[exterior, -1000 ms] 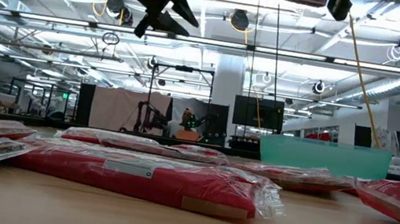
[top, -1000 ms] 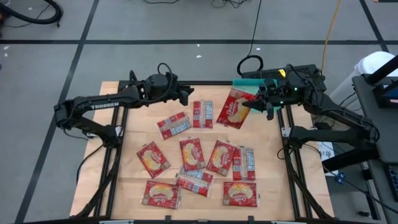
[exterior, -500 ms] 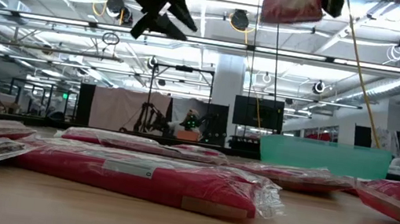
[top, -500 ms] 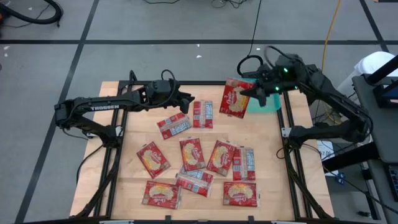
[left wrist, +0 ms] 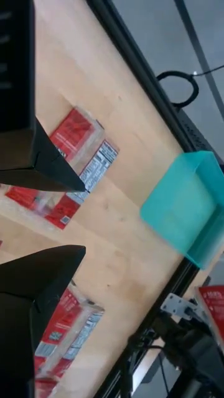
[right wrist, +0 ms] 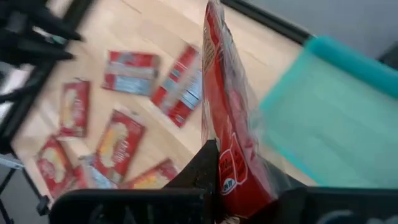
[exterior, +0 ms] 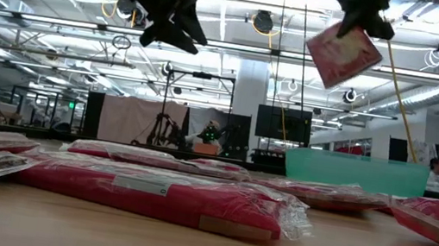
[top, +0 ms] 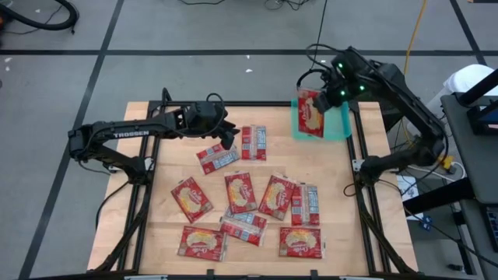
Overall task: Sort popcorn bags into baskets
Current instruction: Put the red popcorn bag into the light blue bin
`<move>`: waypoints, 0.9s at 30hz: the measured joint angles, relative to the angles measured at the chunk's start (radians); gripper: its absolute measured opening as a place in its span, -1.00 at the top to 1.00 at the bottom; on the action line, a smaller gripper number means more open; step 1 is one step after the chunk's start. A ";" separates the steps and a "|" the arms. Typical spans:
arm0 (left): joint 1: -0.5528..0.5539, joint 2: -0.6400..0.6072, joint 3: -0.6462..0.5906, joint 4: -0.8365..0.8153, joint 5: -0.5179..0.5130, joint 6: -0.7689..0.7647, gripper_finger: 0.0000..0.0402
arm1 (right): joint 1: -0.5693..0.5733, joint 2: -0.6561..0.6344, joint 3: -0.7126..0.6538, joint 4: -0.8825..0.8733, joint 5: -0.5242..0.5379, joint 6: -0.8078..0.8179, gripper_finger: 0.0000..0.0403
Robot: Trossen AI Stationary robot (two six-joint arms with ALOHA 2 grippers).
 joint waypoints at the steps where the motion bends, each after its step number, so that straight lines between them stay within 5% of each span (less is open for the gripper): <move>1: 0.005 0.000 0.000 0.000 0.016 0.005 0.24 | -0.021 0.012 0.000 -0.017 0.000 -0.020 0.92; 13: 0.030 0.000 0.000 -0.005 0.045 0.028 0.24 | -0.266 0.150 0.000 -0.063 0.000 -0.202 0.92; 27: -0.014 0.010 -0.001 0.011 0.014 -0.152 0.24 | -0.491 0.341 0.000 -0.125 0.082 -0.334 0.91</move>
